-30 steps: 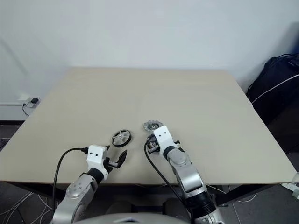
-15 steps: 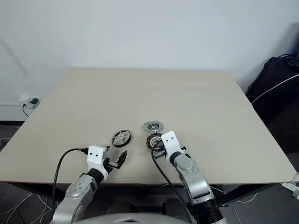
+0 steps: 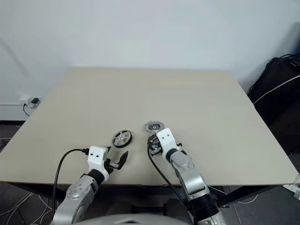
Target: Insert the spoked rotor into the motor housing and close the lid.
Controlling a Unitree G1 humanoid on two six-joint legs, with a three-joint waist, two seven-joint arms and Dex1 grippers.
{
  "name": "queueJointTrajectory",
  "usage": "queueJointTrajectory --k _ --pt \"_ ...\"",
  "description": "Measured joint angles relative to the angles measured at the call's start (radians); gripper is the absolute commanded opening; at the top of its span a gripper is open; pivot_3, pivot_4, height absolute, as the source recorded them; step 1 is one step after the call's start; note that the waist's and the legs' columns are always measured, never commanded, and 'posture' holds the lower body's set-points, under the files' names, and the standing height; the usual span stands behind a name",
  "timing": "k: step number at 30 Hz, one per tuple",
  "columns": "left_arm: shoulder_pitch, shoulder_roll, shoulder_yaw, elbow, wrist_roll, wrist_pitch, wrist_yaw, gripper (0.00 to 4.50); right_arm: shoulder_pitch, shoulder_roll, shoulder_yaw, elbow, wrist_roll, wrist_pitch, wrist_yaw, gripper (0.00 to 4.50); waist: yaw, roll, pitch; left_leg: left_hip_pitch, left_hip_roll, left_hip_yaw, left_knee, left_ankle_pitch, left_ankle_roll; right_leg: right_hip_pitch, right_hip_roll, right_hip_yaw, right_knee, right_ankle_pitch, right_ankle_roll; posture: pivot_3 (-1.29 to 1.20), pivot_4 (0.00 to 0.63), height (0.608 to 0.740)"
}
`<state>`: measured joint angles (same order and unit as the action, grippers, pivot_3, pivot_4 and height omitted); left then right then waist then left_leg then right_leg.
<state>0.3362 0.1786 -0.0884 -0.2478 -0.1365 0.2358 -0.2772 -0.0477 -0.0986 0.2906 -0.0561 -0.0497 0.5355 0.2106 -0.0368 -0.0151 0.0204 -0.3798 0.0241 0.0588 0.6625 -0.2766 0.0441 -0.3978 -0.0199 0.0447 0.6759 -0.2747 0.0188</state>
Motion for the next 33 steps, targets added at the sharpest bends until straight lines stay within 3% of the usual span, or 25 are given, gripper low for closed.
queueJointTrajectory --k 16,25,33 --pt "-0.005 0.000 -0.001 0.000 0.000 0.000 -0.005 4.50 -0.016 0.037 -0.012 -0.128 0.043 -0.058 0.024 0.02 -0.001 0.000 0.000 0.000 0.000 0.000 -0.001 0.000 0.000 0.000 0.000 0.000 0.000 0.000 0.001 0.00 0.000 0.740" --pt "-0.001 -0.001 0.000 0.000 0.000 0.000 -0.005 4.50 0.016 -0.003 -0.008 0.007 0.012 -0.039 0.004 0.02 0.000 -0.001 0.000 0.000 -0.001 0.000 0.000 0.000 0.001 0.000 -0.002 -0.001 0.000 0.000 0.001 0.00 0.000 0.740" --pt "0.004 -0.002 0.000 0.000 0.000 0.000 -0.004 4.50 0.032 0.001 -0.022 -0.051 0.009 0.039 -0.014 0.02 0.001 -0.001 -0.001 0.001 -0.001 -0.001 0.000 0.000 0.001 0.001 -0.002 -0.001 0.000 -0.002 0.003 0.00 0.000 0.740"
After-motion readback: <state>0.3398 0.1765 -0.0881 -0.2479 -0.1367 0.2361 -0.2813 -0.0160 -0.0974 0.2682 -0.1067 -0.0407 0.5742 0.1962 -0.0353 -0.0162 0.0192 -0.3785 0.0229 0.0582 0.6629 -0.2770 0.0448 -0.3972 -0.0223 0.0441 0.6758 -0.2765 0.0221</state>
